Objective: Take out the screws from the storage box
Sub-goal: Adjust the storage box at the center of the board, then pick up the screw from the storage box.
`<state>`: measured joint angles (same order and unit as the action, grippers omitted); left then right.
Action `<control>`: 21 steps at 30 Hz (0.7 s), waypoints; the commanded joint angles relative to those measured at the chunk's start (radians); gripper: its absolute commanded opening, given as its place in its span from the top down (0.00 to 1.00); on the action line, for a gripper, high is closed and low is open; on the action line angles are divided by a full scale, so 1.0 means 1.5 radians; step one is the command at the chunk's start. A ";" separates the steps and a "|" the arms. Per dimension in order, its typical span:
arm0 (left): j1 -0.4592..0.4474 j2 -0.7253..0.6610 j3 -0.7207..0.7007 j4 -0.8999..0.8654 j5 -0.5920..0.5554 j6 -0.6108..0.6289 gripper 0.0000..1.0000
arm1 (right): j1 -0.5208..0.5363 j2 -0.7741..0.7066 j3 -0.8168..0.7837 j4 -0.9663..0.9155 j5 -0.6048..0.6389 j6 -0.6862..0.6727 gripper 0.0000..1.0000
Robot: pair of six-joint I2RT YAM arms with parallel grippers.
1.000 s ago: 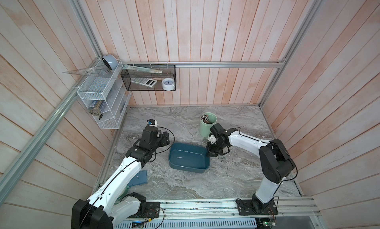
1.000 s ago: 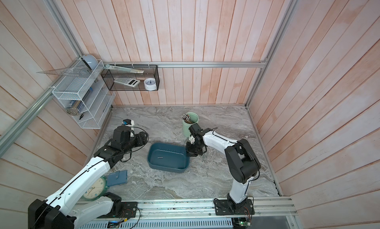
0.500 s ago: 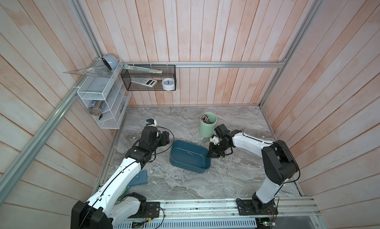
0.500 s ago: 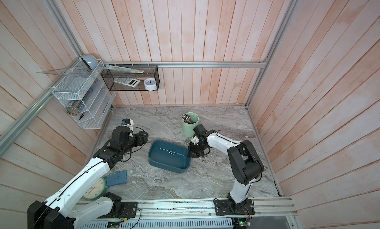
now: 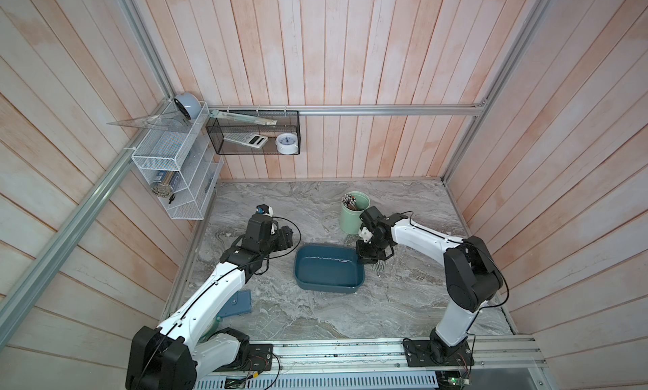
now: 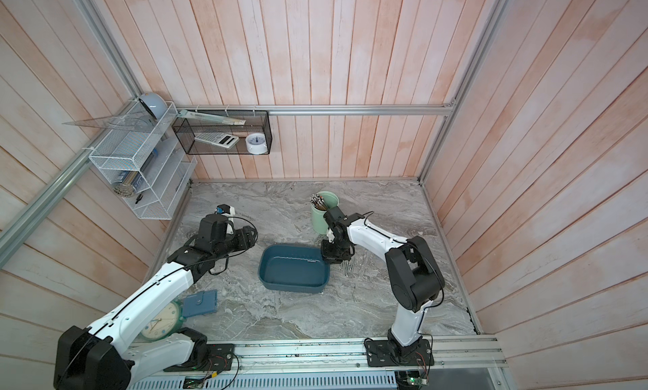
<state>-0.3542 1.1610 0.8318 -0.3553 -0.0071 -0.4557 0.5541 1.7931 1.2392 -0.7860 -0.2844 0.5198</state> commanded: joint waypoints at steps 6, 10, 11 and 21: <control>0.003 0.016 0.017 -0.012 0.022 0.002 0.23 | 0.006 0.031 0.026 -0.025 0.039 -0.012 0.85; 0.003 0.018 0.018 -0.012 0.024 0.002 0.23 | 0.006 0.028 0.027 -0.024 0.048 -0.009 0.77; 0.003 0.019 0.018 -0.013 0.023 0.002 0.23 | 0.006 0.027 0.027 -0.022 0.049 -0.009 0.75; 0.003 0.021 0.018 -0.015 0.027 0.001 0.23 | 0.006 -0.024 0.018 -0.023 0.086 -0.009 0.66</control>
<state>-0.3534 1.1877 0.8322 -0.3683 0.0223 -0.4561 0.5587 1.8114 1.2652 -0.7979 -0.2028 0.5079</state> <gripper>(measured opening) 0.772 0.342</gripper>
